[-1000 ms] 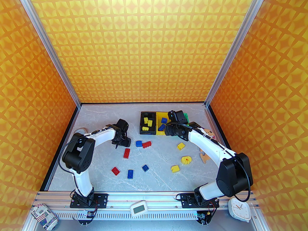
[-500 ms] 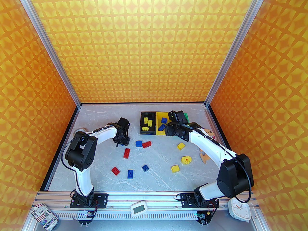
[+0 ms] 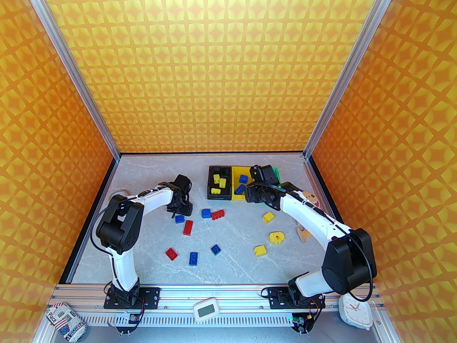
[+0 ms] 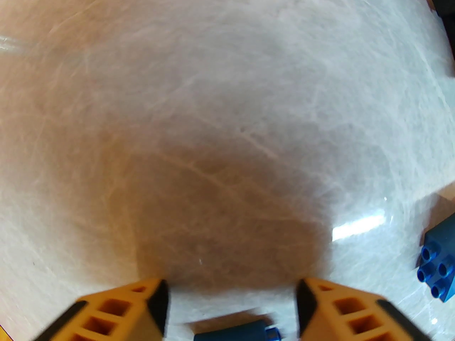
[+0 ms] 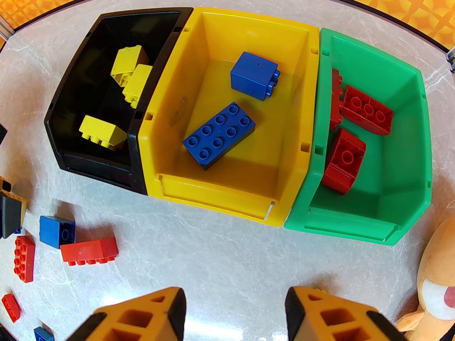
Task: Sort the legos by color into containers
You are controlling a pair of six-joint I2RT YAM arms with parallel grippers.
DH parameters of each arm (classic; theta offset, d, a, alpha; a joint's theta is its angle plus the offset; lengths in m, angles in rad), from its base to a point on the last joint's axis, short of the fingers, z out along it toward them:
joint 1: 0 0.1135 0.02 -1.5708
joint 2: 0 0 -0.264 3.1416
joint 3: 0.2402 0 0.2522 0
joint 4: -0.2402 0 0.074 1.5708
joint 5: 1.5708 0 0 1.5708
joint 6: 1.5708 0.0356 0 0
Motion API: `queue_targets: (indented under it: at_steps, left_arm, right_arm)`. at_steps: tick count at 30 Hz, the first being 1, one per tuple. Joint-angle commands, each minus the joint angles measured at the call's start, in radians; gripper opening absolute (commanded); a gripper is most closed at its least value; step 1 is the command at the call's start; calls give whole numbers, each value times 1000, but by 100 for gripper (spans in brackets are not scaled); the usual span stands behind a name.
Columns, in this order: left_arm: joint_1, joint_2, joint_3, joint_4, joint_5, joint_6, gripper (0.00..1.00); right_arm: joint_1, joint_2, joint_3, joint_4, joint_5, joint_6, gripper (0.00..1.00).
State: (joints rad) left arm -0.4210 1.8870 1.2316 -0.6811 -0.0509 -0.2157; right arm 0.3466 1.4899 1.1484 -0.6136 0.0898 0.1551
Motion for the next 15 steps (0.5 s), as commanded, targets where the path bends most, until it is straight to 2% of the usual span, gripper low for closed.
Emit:
queue_targets:
  at_steps: [1, 7, 15]
  left_arm:
    - [2, -84, -40, -36, -14, -70, 74]
    - [-4, -143, -111, -34, -7, -165, 74]
    - [-19, -144, -138, 2, 16, -203, 70]
  right_arm:
    - [4, -26, -16, -2, 13, -8, 52]
    - [4, -31, -13, -2, 12, -4, 52]
    - [4, -49, -21, -1, 7, -3, 52]
